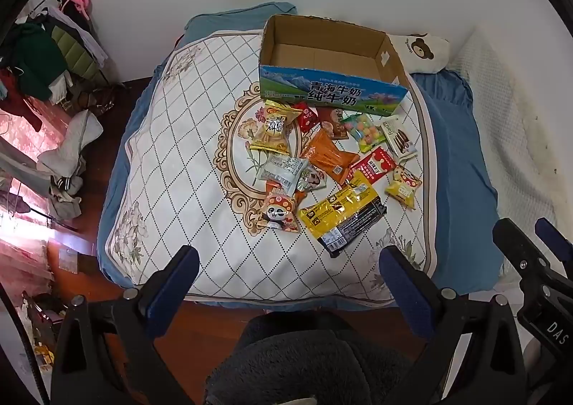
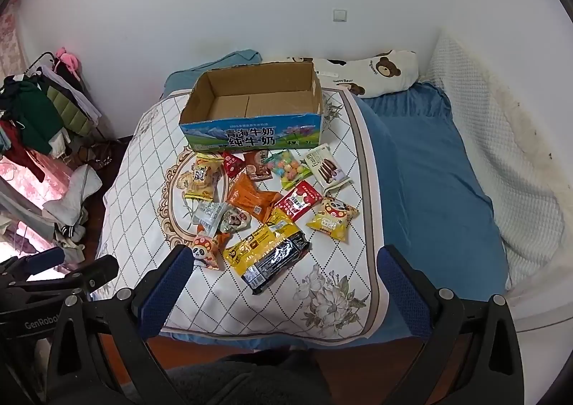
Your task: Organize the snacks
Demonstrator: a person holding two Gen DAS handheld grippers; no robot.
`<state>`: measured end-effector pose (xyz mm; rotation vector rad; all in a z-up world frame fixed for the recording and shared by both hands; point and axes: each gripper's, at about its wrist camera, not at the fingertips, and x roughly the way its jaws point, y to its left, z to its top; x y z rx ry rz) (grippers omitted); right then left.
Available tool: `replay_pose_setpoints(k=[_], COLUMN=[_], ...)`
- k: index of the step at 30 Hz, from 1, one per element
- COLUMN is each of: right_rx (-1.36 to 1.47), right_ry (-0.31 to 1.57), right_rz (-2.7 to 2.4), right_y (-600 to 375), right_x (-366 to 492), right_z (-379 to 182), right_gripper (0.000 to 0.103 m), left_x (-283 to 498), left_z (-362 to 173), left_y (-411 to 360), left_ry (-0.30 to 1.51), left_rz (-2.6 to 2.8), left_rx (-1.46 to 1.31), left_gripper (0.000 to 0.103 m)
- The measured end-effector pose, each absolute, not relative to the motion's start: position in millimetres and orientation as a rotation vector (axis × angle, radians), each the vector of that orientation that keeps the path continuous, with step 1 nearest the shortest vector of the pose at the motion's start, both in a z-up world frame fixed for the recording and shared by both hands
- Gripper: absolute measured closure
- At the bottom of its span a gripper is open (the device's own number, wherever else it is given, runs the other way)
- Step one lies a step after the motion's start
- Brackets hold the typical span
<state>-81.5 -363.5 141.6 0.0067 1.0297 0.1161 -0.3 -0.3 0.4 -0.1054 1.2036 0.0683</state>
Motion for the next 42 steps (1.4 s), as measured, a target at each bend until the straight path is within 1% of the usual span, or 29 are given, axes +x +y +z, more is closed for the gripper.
replay_pose_setpoints(k=[29,41,42], right_rx=[0.007,0.007,0.006], right_ry=[1.018,1.016,1.015], right_rz=[0.117,0.115,0.113], right_y=[-365,-365,-363], right_x=[-86,-87,-91], right_z=[147,147,157], right_gripper=[0.0,0.0,0.0], left_x=[-2,0,-1], left_z=[1,10,10], left_y=[-1,-5,-5], left_ry=[1.192,1.19,1.19], left_rz=[0.066,0.065,0.064], left_rx=[-0.107,-0.106,-0.106], left_gripper=[0.0,0.0,0.0])
